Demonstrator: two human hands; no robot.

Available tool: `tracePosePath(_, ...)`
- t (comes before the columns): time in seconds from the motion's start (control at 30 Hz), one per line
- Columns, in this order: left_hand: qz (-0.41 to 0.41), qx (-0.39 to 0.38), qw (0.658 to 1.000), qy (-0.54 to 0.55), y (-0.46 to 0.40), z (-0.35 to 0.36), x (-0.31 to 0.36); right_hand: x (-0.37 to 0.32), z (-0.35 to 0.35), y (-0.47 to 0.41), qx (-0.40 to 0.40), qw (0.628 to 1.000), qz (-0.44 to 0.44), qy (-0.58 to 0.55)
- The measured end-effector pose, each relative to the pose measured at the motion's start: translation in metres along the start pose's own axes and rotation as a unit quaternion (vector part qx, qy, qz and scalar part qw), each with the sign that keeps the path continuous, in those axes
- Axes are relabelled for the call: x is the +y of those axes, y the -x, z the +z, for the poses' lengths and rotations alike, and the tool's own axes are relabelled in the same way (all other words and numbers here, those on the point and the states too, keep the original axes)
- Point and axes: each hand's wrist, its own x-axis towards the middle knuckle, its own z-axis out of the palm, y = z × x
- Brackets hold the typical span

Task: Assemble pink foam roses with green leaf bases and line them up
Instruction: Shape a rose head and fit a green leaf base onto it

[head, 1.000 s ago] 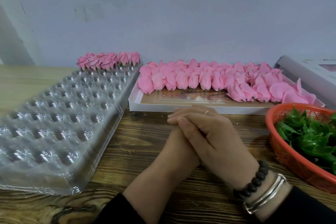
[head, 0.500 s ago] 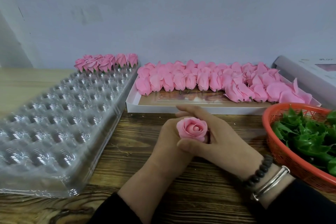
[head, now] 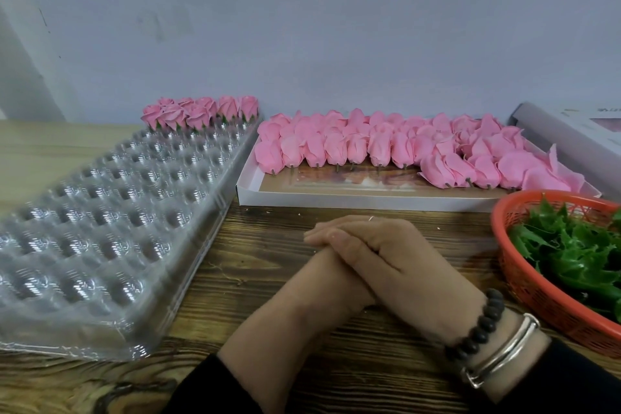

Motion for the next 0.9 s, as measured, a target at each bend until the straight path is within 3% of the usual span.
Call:
tracePosePath(0.13, 0.017, -0.033, 0.998, -0.05, -0.001, 0.006, 0.006, 0.002, 0.0, 0.004, -0.01, 0.999, 0.022, -0.044)
tracePosePath(0.3, 0.071, 0.101, 0.991, -0.061, -0.008, -0.001, 0.003, 0.009, 0.001, 0.006, 0.161, 0.975, 0.001, -0.153)
tracePosePath(0.4, 0.095, 0.169, 0.977, -0.089, -0.01, 0.001, -0.003, 0.006, 0.012, 0.004, 0.205, 0.973, -0.006, -0.107)
tracePosePath(0.5, 0.107, 0.18, 0.975, -0.079, -0.011, 0.007, -0.004, 0.003, 0.023, 0.002, 0.217, 0.975, -0.011, -0.04)
tracePosePath(0.57, 0.103, 0.167, 0.98, -0.024, -0.01, 0.01, 0.0, 0.004, 0.021, 0.0, 0.202, 0.979, -0.004, -0.016)
tracePosePath(0.67, 0.114, 0.117, 0.985, -0.055, -0.011, 0.008, 0.002, 0.007, 0.01, -0.002, 0.121, 0.993, 0.01, -0.015)
tracePosePath(0.8, 0.02, -0.001, 0.999, 0.026, -0.002, 0.004, 0.002, 0.009, 0.0, 0.004, -0.023, 0.993, 0.064, -0.097)
tracePosePath(0.9, 0.027, -0.008, 0.999, 0.041, 0.0, 0.003, 0.002, 0.01, -0.002, 0.006, -0.035, 0.983, 0.075, -0.162)
